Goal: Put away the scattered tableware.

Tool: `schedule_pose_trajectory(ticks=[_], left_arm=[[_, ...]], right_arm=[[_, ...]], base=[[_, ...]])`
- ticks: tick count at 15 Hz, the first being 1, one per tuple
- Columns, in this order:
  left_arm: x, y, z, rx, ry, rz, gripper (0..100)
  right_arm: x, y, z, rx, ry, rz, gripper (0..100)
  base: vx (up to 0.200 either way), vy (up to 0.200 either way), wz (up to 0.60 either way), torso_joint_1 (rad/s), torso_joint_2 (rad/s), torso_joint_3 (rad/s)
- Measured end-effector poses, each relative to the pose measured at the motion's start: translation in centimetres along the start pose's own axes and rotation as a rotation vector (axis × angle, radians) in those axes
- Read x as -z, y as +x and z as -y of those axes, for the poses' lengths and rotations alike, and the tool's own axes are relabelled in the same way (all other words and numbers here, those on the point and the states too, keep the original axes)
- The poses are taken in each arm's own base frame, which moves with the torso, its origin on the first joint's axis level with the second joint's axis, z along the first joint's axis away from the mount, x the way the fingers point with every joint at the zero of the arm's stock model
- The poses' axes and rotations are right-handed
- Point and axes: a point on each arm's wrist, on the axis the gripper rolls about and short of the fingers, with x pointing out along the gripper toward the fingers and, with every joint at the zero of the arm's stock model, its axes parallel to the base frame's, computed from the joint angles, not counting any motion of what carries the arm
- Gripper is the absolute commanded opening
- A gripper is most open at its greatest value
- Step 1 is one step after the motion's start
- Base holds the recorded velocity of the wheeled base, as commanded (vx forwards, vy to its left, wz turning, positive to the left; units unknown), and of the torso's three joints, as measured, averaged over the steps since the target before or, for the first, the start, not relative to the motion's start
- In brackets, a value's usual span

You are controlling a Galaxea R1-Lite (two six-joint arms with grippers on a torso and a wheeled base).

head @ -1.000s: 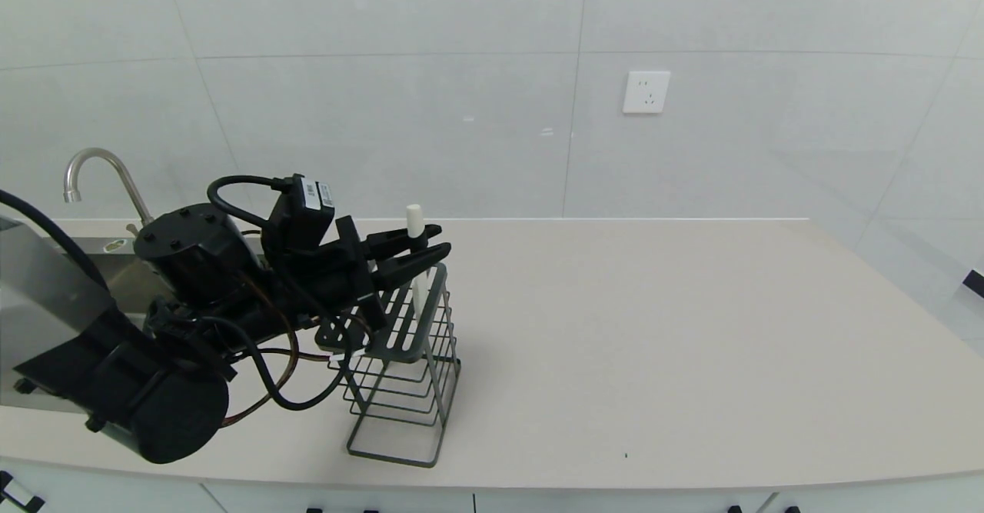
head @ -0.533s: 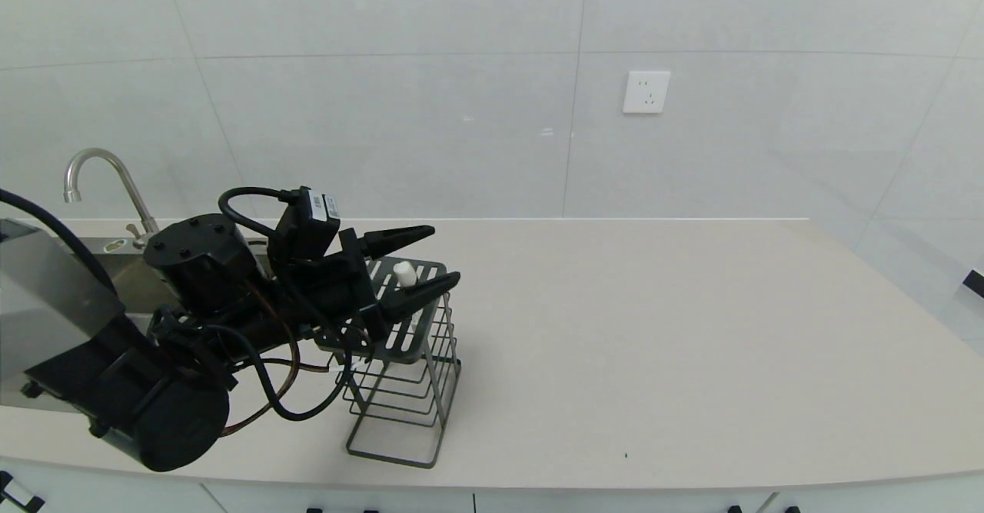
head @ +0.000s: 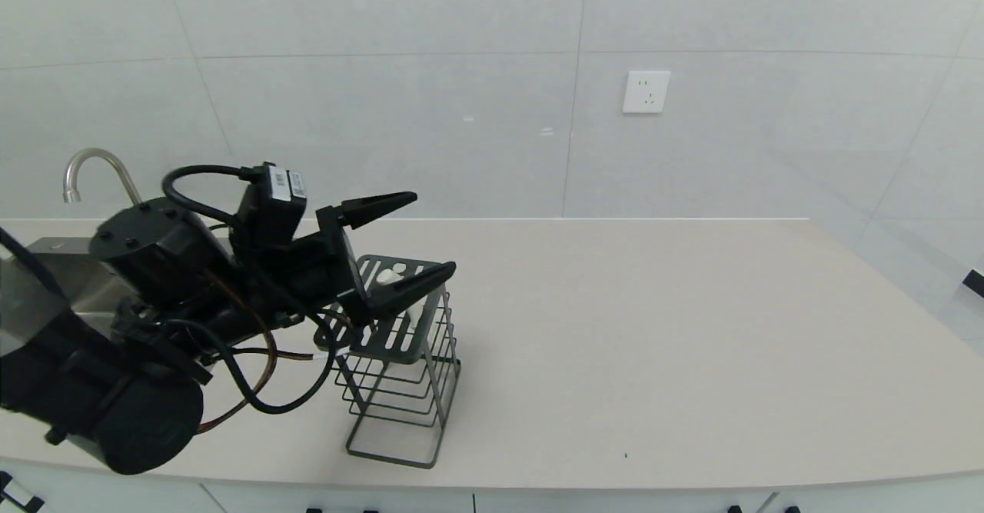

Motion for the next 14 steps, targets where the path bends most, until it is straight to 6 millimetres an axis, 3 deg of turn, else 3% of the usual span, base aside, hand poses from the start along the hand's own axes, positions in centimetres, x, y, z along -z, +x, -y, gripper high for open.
schedule_pose_trajectory(ticks=[3,6,10,14], left_arm=[[-5.1,-2.4,1.8,-0.018,0.091,0.089,100],[-8.4,-6.7,5.4,-0.078,0.129,0.122,100],[-9.7,-14.2,11.0,-0.260,0.178,0.113,100],[-10.0,-18.7,17.0,-0.380,0.268,0.108,100]], right_arm=[[0.0,0.0,0.0,0.001,0.000,0.000,100],[0.0,0.0,0.0,0.001,0.000,0.000,100],[0.0,0.0,0.0,0.000,0.000,0.000,100],[0.0,0.0,0.0,0.000,0.000,0.000,100]], base=[[0.000,0.000,0.00,0.000,0.00,0.000],[0.000,0.000,0.00,0.000,0.00,0.000],[0.000,0.000,0.00,0.000,0.00,0.000],[0.000,0.000,0.00,0.000,0.00,0.000]])
